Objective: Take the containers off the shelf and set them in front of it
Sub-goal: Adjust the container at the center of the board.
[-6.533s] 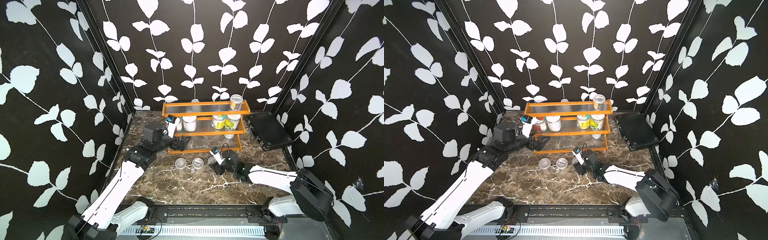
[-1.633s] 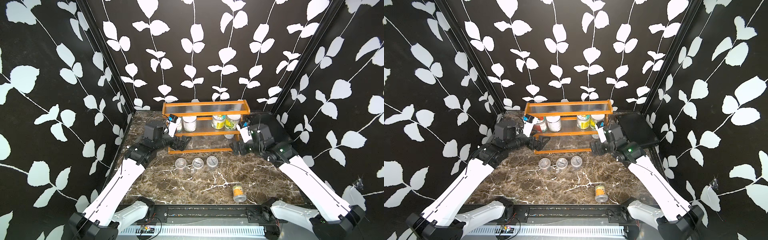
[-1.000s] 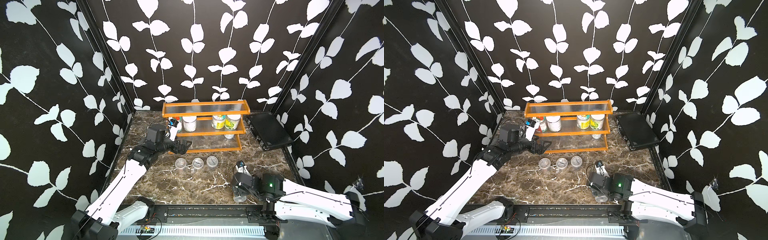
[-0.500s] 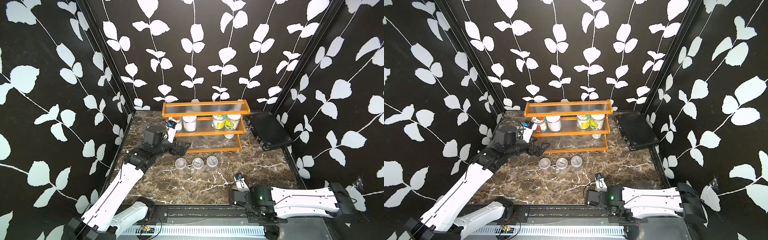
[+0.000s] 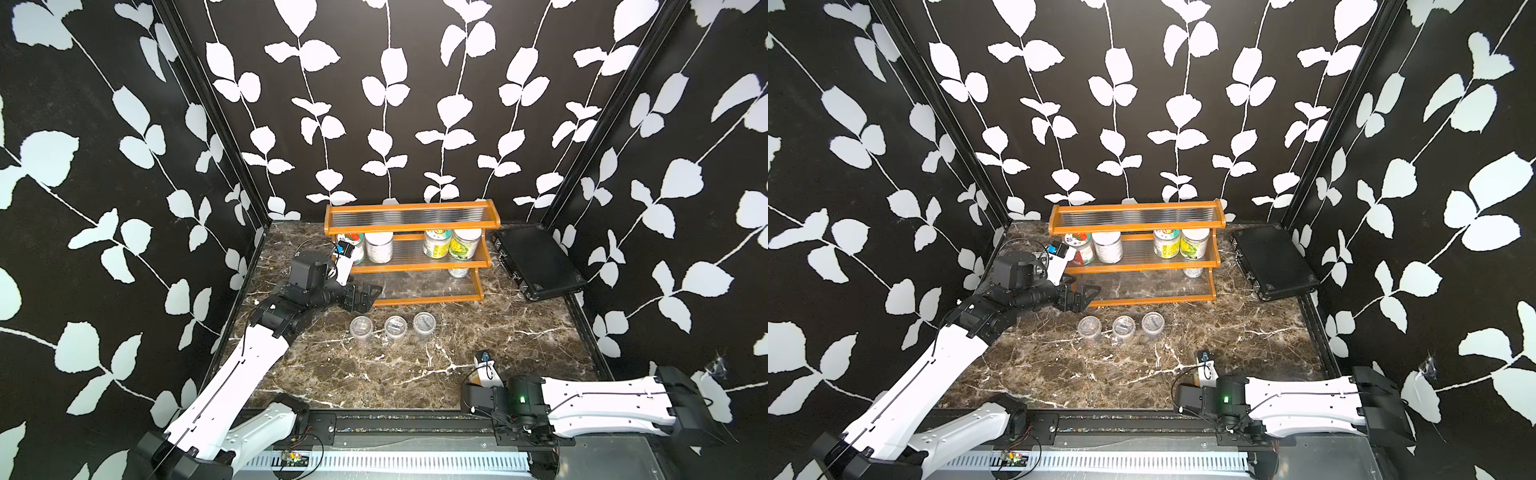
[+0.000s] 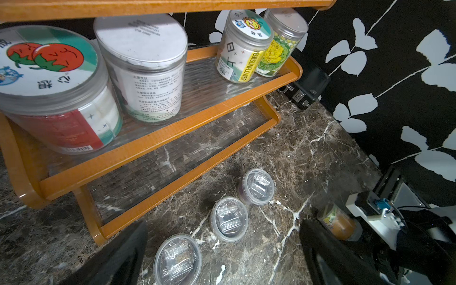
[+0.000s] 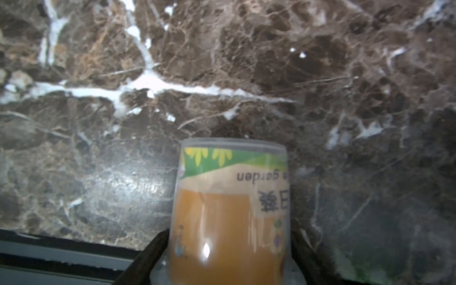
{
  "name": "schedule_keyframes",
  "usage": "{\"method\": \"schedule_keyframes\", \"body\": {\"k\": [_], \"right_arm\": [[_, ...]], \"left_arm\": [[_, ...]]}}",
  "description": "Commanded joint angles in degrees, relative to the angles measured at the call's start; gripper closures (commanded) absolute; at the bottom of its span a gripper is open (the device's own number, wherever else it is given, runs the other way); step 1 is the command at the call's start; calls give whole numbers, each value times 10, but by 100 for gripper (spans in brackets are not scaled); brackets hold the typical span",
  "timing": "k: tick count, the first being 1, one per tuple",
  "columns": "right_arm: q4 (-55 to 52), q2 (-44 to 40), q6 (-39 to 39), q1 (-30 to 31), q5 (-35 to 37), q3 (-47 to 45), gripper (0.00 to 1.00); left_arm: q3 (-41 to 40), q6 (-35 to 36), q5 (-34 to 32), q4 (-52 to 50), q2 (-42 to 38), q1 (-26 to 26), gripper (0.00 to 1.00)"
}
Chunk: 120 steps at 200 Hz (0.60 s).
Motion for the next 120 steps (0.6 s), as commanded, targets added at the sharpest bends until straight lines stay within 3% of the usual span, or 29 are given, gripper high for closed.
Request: {"method": "schedule_keyframes", "body": {"k": [1, 26, 60, 88, 120], "right_arm": [[-48, -18, -17, -18, 32, 29, 42], [-69, -62, -56, -59, 31, 41, 47], [-108, -94, -166, -127, 4, 103, 50], [-126, -87, -316, -235, -69, 178, 51], [-153, -25, -485, -353, -187, 283, 49]], "left_arm": [[8, 20, 6, 9, 1, -12, 1], [13, 52, 5, 12, 2, -34, 1], [23, 156, -8, -10, 6, -104, 1], [29, 301, -62, -51, 15, -197, 1], [46, 446, -109, -72, 41, -264, 1]]}}
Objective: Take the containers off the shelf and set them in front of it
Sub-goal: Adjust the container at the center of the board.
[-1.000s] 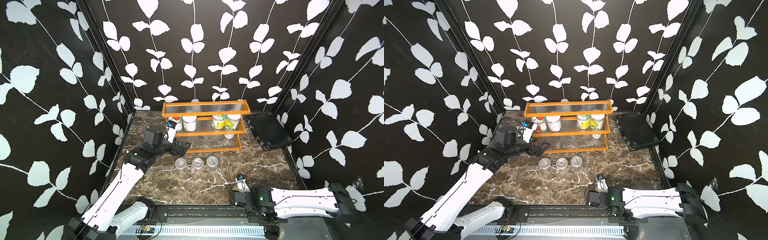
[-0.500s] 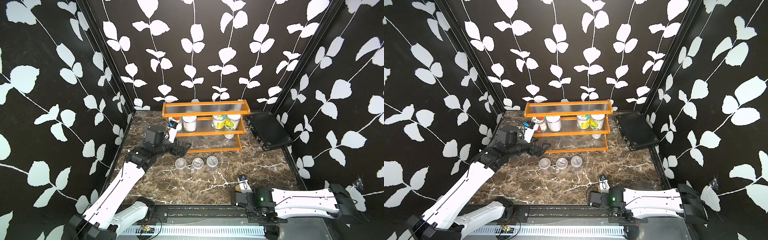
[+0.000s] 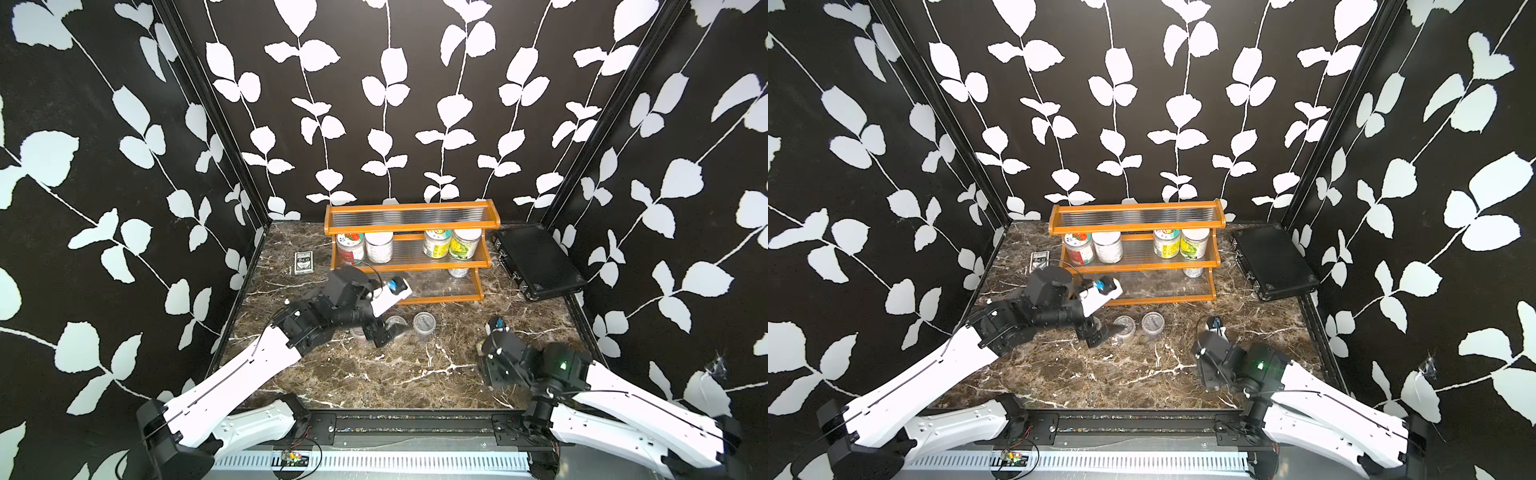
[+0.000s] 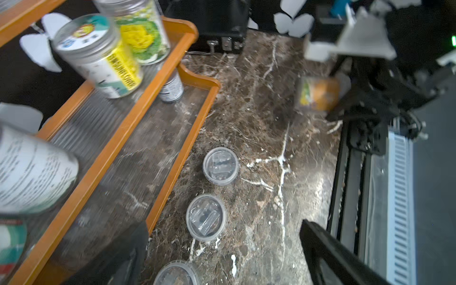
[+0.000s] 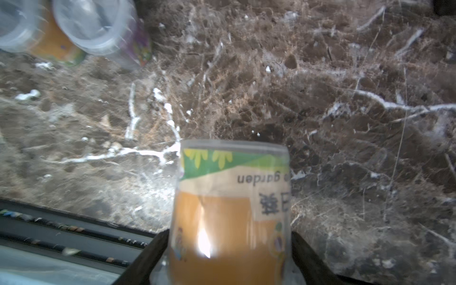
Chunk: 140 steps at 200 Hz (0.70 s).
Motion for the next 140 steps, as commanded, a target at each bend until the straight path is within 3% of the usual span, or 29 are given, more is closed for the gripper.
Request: {"method": "schedule_keyframes", "body": {"k": [1, 29, 63, 98, 140], "right_arm": [[-37, 39, -174, -68, -103, 79, 48], [-45, 89, -281, -149, -211, 156, 47], [-46, 148, -357, -232, -361, 224, 47], [-41, 194, -375, -252, -440, 273, 47], [-28, 222, -368, -252, -474, 279, 47]], "left_arm": [[21, 159, -50, -33, 14, -35, 1], [35, 276, -69, -14, 43, -87, 1], [72, 361, -65, 11, 87, -119, 2], [119, 427, -88, 17, 143, -158, 2], [125, 475, -94, 65, 177, -172, 4]]}}
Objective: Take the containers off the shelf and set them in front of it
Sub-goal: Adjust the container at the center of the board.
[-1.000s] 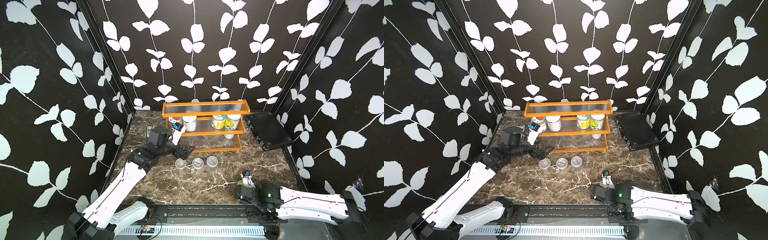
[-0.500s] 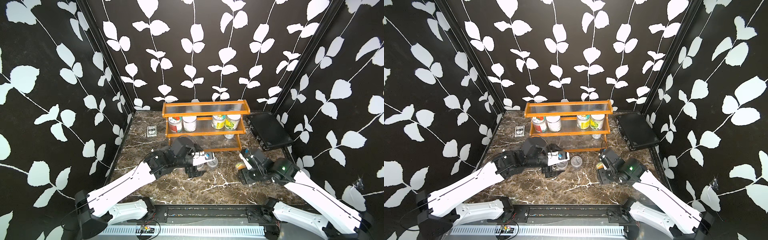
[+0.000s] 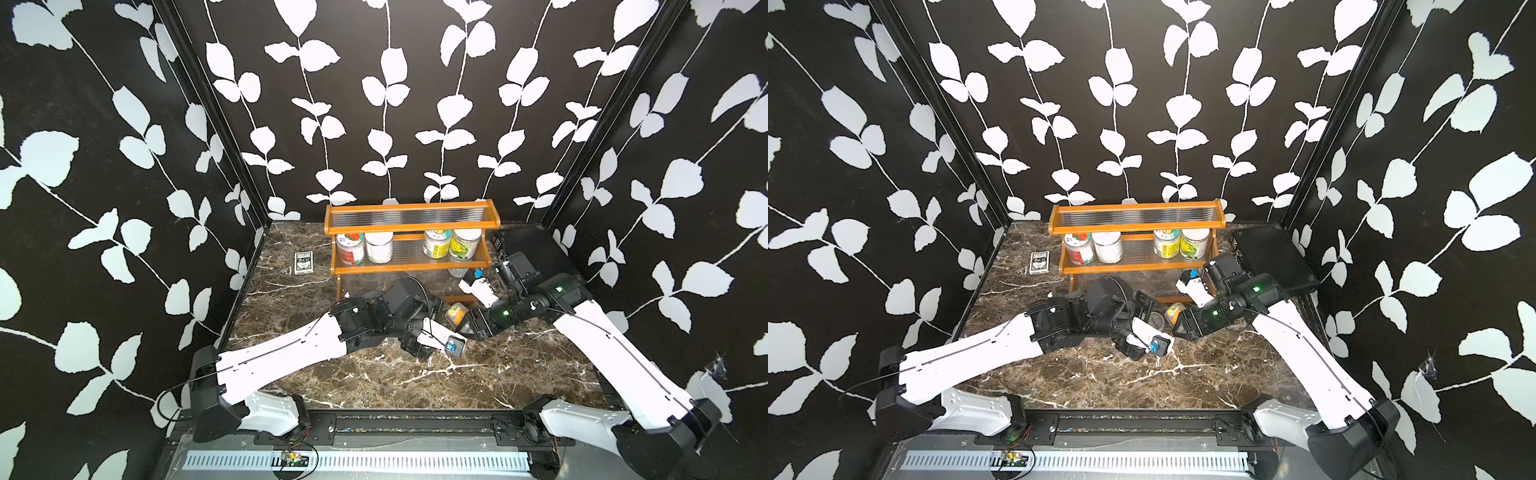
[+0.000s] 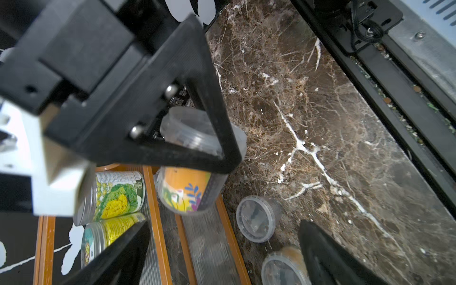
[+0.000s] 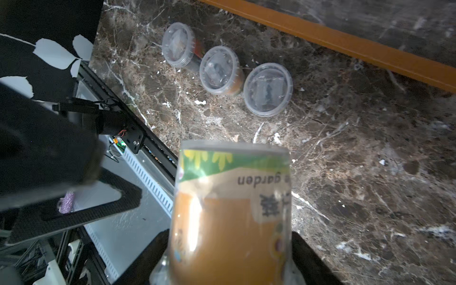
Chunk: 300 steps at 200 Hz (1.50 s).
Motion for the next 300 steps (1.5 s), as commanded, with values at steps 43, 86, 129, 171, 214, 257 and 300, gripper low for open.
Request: {"method": "schedule_keyframes", "body": {"k": [43, 86, 129, 171, 214, 257, 300], "right_arm": [[8, 31, -18, -2, -78, 45, 48], [10, 36, -22, -2, -100, 39, 49], [15, 32, -33, -2, -128, 34, 49], [39, 21, -25, -2, -124, 9, 43], [113, -17, 23, -2, -100, -34, 11], [329, -114, 198, -6, -62, -131, 0], [428, -180, 307, -7, -38, -208, 0]], "left_arm": [[29, 117, -38, 4, 31, -13, 10], [37, 129, -47, 15, 44, -13, 17], [43, 92, -46, 34, 56, -12, 29], [41, 87, -45, 40, 58, -12, 60], [21, 48, -58, 79, 49, -7, 58], [-20, -110, -19, 168, 30, 7, 55], [-83, -321, 14, 294, 15, 35, 54]]}}
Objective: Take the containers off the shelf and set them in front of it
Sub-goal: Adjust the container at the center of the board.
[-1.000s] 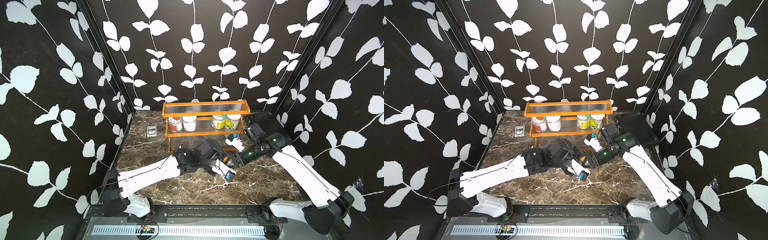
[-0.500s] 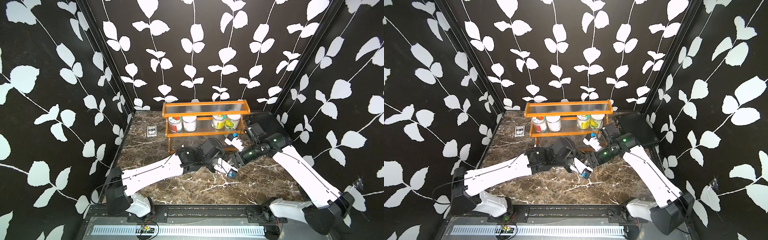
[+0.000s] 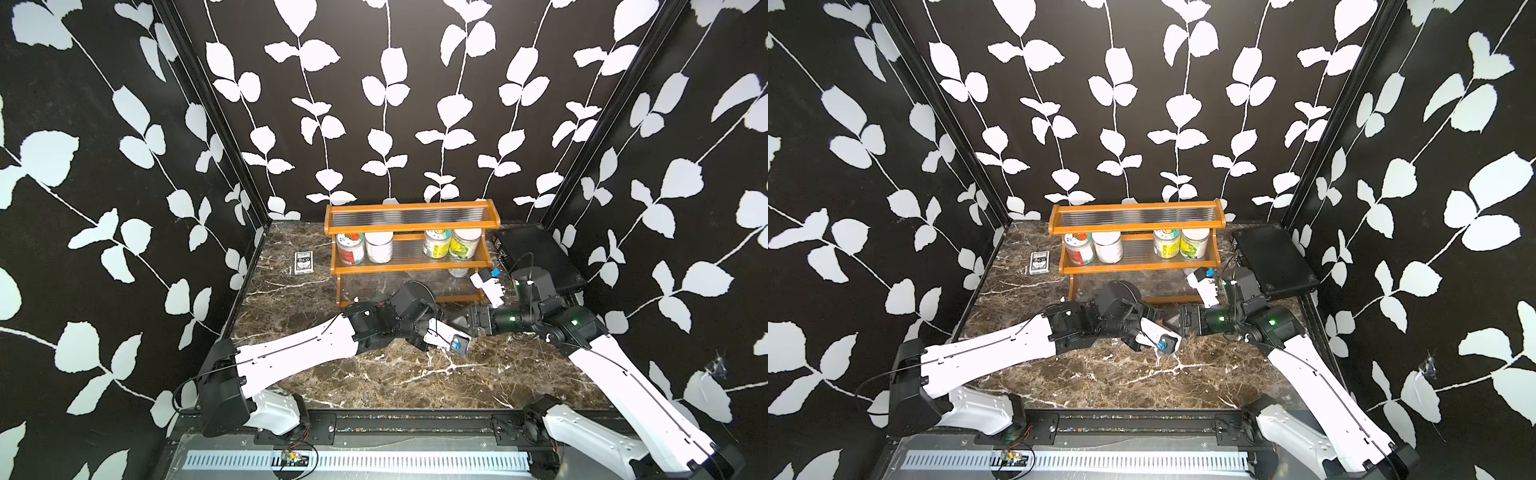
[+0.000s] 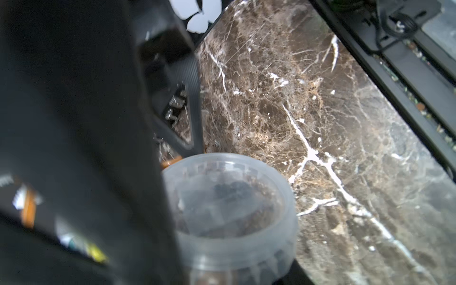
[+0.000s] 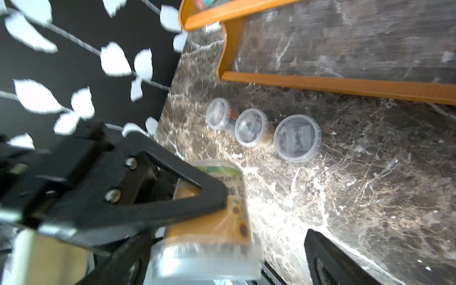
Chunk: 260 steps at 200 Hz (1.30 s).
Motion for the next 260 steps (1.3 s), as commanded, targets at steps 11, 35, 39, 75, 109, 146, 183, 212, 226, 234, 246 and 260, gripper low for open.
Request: {"method": "schedule_keyframes", "body": {"k": [11, 35, 39, 75, 109, 146, 183, 212, 226, 234, 246, 260], "right_arm": [[135, -39, 81, 14, 26, -46, 0], [126, -46, 90, 14, 15, -53, 0], [109, -46, 85, 14, 17, -51, 0], [-40, -67, 31, 9, 128, -19, 0], [-61, -79, 62, -15, 204, 18, 0], [-53, -63, 27, -21, 111, 13, 1], [37, -72, 14, -6, 96, 15, 2], [62, -49, -45, 39, 117, 39, 2], [61, -32, -55, 45, 128, 41, 2], [62, -22, -60, 45, 134, 45, 3], [81, -11, -61, 45, 133, 50, 4], [93, 1, -59, 46, 134, 57, 6]], "left_arm": [[-29, -269, 17, 209, -1, 24, 53], [-37, -315, 19, 238, 8, 26, 52], [-39, -320, 19, 244, 8, 27, 52], [-71, -377, 25, 304, -7, 47, 51], [-95, -400, 50, 320, -18, 59, 50], [-106, -433, 52, 343, -16, 70, 49], [-93, -451, 72, 337, 2, 70, 48], [-85, -474, 91, 335, 14, 71, 47], [-82, -479, 94, 336, 14, 71, 47], [-79, -480, 96, 335, 14, 71, 47], [-79, -481, 99, 335, 13, 71, 47], [-78, -484, 106, 335, 14, 71, 47]]}}
